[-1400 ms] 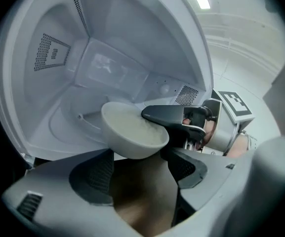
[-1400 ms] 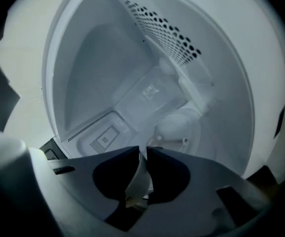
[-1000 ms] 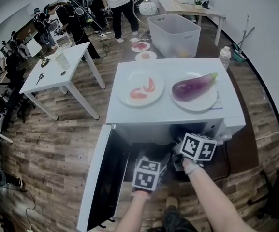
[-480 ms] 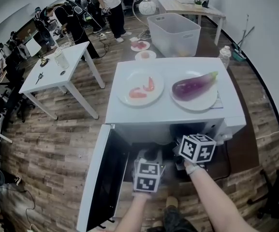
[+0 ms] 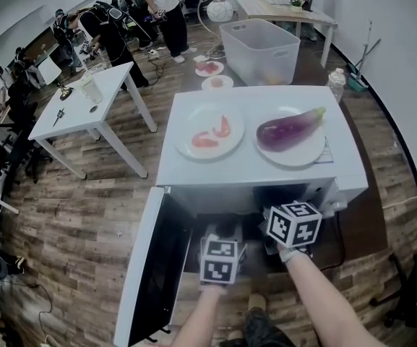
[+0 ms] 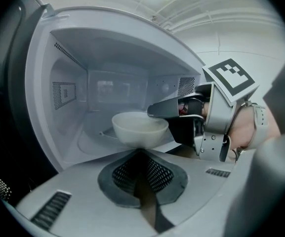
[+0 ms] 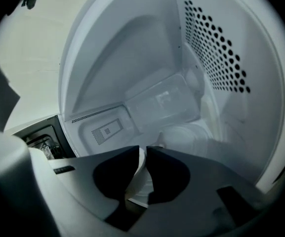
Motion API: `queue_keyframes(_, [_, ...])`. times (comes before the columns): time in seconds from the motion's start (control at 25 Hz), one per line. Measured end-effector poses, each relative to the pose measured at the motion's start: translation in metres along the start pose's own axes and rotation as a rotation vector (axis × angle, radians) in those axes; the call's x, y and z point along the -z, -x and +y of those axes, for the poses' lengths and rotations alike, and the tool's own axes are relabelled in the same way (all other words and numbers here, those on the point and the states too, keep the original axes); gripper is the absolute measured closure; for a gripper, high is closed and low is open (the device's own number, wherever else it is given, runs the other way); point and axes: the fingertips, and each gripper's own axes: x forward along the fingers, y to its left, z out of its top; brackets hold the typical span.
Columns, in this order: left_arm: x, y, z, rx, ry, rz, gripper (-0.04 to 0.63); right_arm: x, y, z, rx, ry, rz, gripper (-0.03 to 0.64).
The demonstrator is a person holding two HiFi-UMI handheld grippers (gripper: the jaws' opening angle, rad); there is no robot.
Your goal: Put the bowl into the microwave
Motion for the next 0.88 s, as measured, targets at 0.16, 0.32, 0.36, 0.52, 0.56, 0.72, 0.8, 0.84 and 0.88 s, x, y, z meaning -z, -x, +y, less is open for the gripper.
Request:
queue_keyframes(0.16, [0.0, -0.002, 0.001, 0.003, -0.001, 0.002, 0.595, 0.001, 0.003, 0.001, -0.005, 0.03, -0.008, 0.551])
queue_keyframes(0.32, [0.0, -0.004, 0.0, 0.004, 0.002, 0.007, 0.595, -0.004, 0.01, 0.002, -0.012, 0.049, -0.036, 0.551])
queue_keyframes(0.36, [0.0, -0.004, 0.0, 0.005, 0.004, 0.006, 0.595, -0.004, 0.012, 0.002, -0.015, 0.049, -0.041, 0.551])
queue_keyframes(0.52, [0.0, -0.002, -0.001, 0.008, 0.013, -0.003, 0.595, -0.003, 0.019, 0.002, -0.025, 0.053, -0.04, 0.551])
queue_keyframes(0.56, [0.0, -0.001, -0.001, 0.008, 0.018, -0.007, 0.595, -0.003, 0.021, 0.003, -0.027, 0.059, -0.041, 0.551])
queue_keyframes(0.72, [0.0, 0.003, 0.002, -0.016, 0.041, -0.028, 0.595, -0.004, 0.032, 0.008, -0.03, 0.115, -0.063, 0.552])
queue_keyframes(0.8, [-0.001, 0.005, 0.004, -0.028, 0.046, -0.052, 0.595, -0.003, 0.036, 0.009, -0.021, 0.161, -0.072, 0.596])
queue_keyframes(0.84, [-0.002, 0.007, 0.004, -0.034, 0.048, -0.062, 0.595, -0.002, 0.039, 0.01, -0.018, 0.18, -0.076, 0.609])
queue_keyframes(0.88, [-0.003, 0.009, 0.005, -0.041, 0.049, -0.071, 0.595, -0.002, 0.042, 0.012, -0.02, 0.195, -0.078, 0.609])
